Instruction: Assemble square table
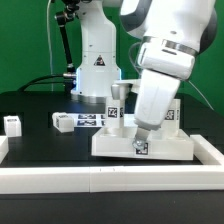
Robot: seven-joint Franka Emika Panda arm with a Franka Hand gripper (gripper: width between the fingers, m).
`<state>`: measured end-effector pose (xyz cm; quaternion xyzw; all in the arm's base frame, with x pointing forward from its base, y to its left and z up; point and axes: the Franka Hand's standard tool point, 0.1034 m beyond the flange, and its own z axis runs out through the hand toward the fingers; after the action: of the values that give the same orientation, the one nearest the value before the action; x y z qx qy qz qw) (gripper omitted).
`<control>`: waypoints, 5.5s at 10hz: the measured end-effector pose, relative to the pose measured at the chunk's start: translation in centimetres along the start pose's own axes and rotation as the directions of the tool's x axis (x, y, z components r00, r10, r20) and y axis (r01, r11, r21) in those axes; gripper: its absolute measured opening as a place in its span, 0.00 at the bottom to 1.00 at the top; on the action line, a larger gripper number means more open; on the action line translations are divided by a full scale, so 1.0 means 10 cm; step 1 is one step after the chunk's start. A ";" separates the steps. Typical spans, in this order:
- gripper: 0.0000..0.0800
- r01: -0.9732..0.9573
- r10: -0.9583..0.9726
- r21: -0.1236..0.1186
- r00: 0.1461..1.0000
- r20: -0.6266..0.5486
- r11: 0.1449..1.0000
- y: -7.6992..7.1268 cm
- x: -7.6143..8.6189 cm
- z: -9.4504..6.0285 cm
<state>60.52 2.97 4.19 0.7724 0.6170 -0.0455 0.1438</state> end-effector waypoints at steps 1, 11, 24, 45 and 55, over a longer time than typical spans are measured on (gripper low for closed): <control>0.08 0.004 -0.004 -0.002 1.000 -0.006 1.000 -0.01 0.04 0.01; 0.08 0.218 -0.218 -0.017 0.976 0.031 0.976 0.20 0.23 -0.05; 0.79 0.142 -0.142 0.010 0.989 0.048 0.990 0.22 0.09 -0.24; 0.81 -0.704 0.648 0.226 0.709 0.277 0.673 -0.45 -1.12 -0.74; 0.81 -0.688 0.638 0.272 0.725 0.257 0.672 -1.23 -1.39 -0.32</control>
Offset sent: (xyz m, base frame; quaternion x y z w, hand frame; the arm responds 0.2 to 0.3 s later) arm 0.0000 0.0000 0.0000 0.0000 0.0000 0.0000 1.0000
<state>45.01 -6.73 8.65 0.9510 0.2634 -0.1528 0.0539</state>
